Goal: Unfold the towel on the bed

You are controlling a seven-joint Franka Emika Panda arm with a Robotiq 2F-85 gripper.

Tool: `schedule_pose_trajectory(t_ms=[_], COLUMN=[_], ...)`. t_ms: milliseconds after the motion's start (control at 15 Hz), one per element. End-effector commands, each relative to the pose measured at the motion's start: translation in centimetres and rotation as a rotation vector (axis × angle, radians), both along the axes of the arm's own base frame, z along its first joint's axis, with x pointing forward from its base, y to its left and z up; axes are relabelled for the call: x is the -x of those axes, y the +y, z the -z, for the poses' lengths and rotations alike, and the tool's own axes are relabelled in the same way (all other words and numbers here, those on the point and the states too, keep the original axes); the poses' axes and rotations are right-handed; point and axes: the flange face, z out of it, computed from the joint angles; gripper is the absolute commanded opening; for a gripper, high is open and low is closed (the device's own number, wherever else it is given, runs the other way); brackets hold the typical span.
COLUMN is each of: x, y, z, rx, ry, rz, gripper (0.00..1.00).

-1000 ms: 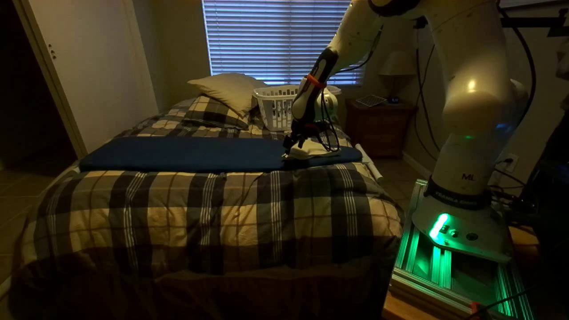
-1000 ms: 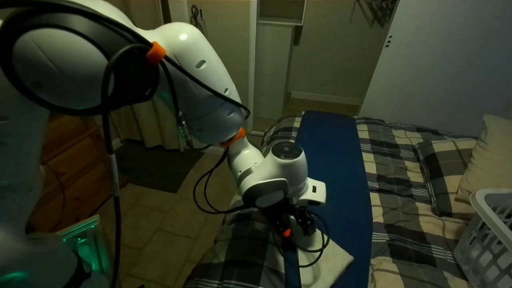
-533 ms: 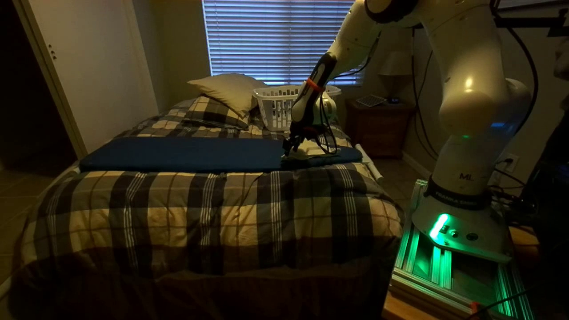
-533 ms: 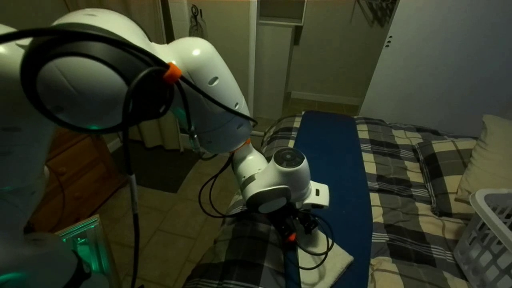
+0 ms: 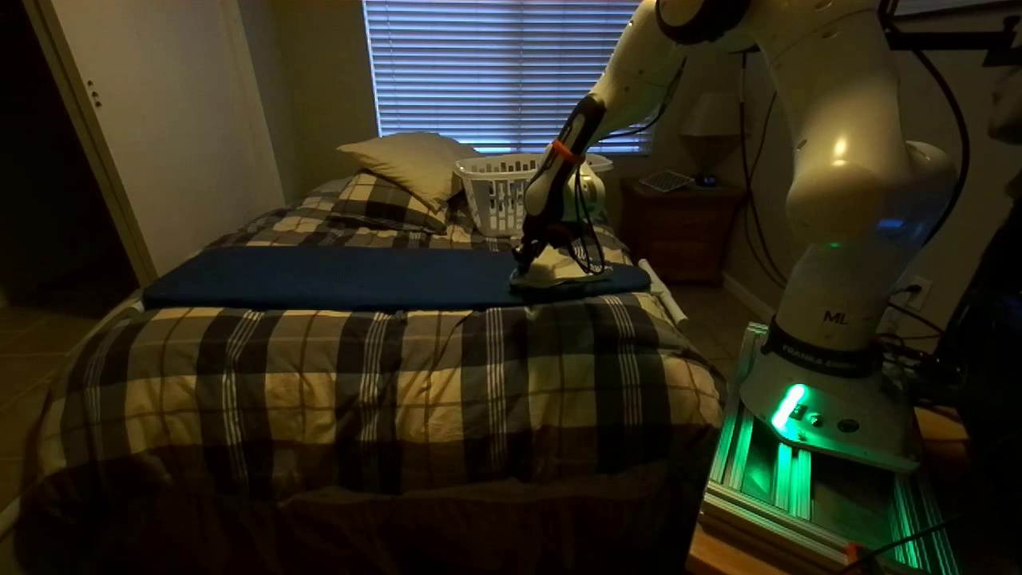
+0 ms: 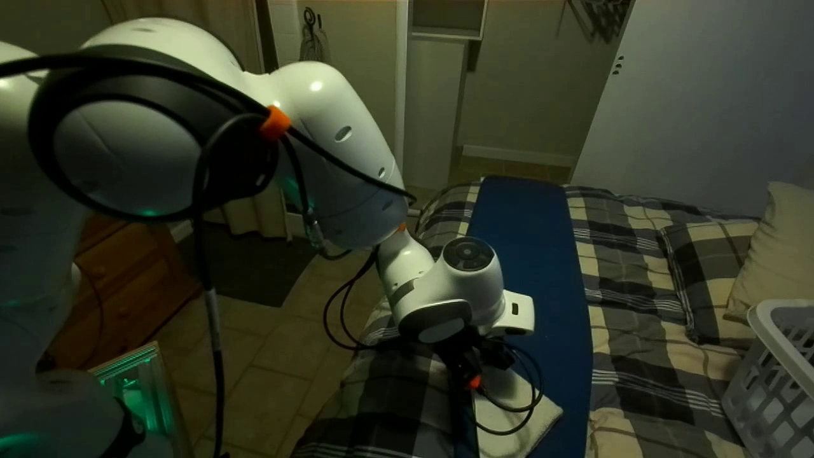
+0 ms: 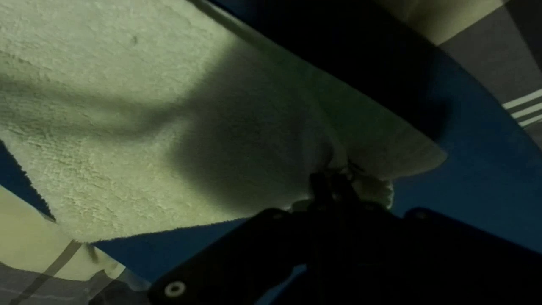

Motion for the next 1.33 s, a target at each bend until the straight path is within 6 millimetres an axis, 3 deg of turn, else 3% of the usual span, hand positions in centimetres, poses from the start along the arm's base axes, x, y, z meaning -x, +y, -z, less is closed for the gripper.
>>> schedule_pose_trajectory(t_ms=[0, 133, 333, 667, 733, 800, 933, 1267], x=[-0.2, -0.1, -0.1, -1.1, -1.3, -1.3, -1.1, -0.4], y=[-1.3, -1.6, -1.8, -4.1, -4.5, -4.6, -4.4, -1.6], z=[0.1, 0.0, -0.2, -3.4, -3.7, -3.7, -3.5, -2.3], rx=[0.015, 0.015, 0.015, -0.005, -0.014, -0.022, -0.032, -0.048], ry=[-0.001, 0.002, -0.005, -0.062, -0.066, -0.055, -0.034, 0.022], rz=[-0.001, 0.006, 0.009, 0.050, 0.061, 0.058, 0.057, -0.009], gripper=[0.02, 0.07, 0.06, 0.06, 0.11, 0.32, 0.36, 0.69])
